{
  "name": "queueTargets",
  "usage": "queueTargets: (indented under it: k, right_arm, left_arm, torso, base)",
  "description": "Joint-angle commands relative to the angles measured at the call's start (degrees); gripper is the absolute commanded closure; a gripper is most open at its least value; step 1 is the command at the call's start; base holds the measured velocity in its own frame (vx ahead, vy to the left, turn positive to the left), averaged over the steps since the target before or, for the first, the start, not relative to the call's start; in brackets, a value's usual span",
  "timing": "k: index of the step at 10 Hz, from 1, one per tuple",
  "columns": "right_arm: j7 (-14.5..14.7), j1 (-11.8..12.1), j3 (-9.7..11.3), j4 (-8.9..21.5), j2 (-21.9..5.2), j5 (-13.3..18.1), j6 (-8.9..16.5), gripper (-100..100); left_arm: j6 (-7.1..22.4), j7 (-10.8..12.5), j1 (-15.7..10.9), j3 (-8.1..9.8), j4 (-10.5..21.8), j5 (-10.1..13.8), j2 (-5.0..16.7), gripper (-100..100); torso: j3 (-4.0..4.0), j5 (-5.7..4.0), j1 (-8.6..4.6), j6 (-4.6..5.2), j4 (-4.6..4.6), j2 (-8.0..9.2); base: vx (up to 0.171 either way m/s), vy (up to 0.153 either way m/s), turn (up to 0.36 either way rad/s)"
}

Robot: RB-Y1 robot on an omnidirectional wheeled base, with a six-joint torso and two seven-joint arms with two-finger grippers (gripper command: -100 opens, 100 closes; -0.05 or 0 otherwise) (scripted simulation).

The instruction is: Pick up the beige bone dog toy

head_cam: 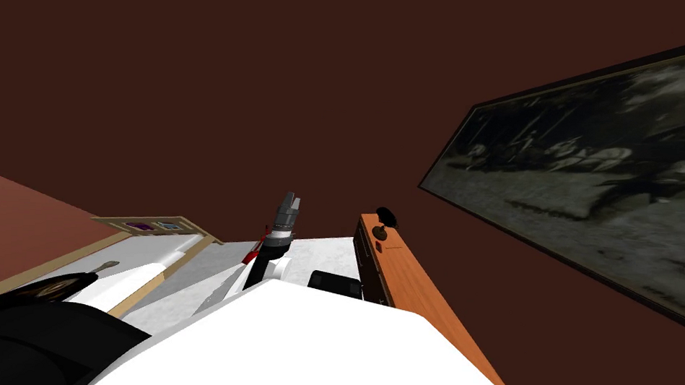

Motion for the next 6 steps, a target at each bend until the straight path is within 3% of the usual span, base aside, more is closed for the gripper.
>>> queueTargets:
  k: [1,2,6]
  right_arm:
    - [0.0,0.0,0.0,0.0,0.0,0.0,0.0,0]
    - [-0.9,-1.6,2.0,1.2,0.5,-1.2,1.3,-100]
    - [-3.1,-5.5,6.7,3.9,1.6,-4.1,4.3,-100]
  left_arm:
    - [0.0,0.0,0.0,0.00,0.0,0.0,0.0,0]
    - [0.0,0.0,0.0,0.00,0.0,0.0,0.0,0]
    - [0.0,0.0,0.0,0.00,0.0,0.0,0.0,0]
  torso:
    - [0.00,0.00,0.00,0.00,0.00,0.00]
    - [-0.02,0.02,0.08,0.00,-0.01,-0.03]
    - [0.20,-0.01,-0.05,-0.01,0.08,0.34]
  base:
    - [-0.002,-0.005,0.002]
    - [-0.058,-0.017,0.170]
    - [-0.111,-0.035,0.137]
